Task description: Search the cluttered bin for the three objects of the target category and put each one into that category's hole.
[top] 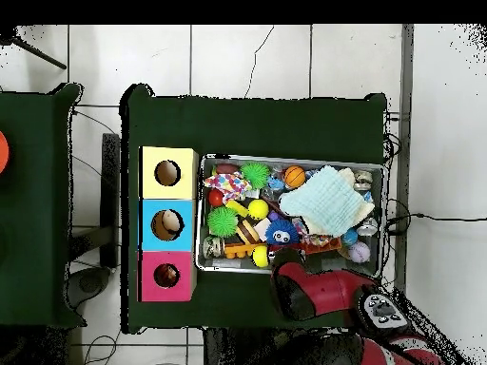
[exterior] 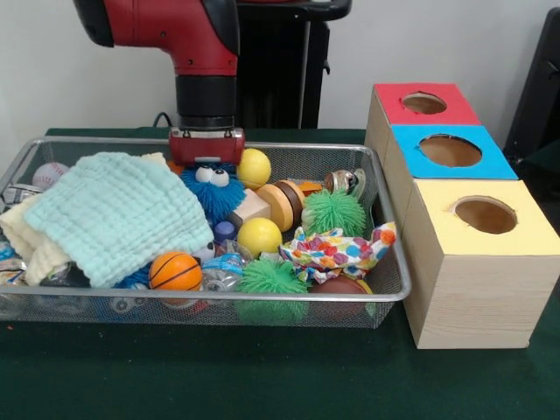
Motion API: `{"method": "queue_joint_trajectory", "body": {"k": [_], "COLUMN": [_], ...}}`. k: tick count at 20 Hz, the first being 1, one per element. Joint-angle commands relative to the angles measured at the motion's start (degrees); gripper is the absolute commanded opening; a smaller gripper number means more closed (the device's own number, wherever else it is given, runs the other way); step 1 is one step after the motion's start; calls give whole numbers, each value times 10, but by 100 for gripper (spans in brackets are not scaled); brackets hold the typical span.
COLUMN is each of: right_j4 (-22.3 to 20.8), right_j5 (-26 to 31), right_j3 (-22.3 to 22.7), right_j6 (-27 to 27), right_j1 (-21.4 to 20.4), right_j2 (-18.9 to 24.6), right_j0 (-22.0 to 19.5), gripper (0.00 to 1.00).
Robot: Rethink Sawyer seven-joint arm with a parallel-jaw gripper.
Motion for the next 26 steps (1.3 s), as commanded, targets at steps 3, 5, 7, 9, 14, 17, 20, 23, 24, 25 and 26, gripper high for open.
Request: {"method": "queue_joint_trajectory", "body": {"k": [3, 5, 7, 9, 14, 17, 20, 23, 24, 25, 26], "right_j4": [42, 46, 40, 22, 97, 216, 298, 326, 332, 332, 331], "right_j5": [208, 211, 199, 173, 20, -75, -139, -167, -178, -180, -189], "right_j3": [-59, -59, -60, -75, -121, -93, -57, -42, -39, -36, -33], "right_j6": [1, 3, 10, 18, 91, 94, 77, 66, 62, 63, 62], "right_j1": [30, 25, 13, -6, 5, 38, 45, 45, 46, 43, 44], "right_j2": [188, 184, 164, 118, -161, -288, -347, -363, -365, -365, -362], "right_j0": [-48, -39, -16, 30, 237, 308, 336, 342, 342, 342, 339], "gripper": [100, 100, 100, 100, 100, 100, 100, 100, 100, 100, 100]}}
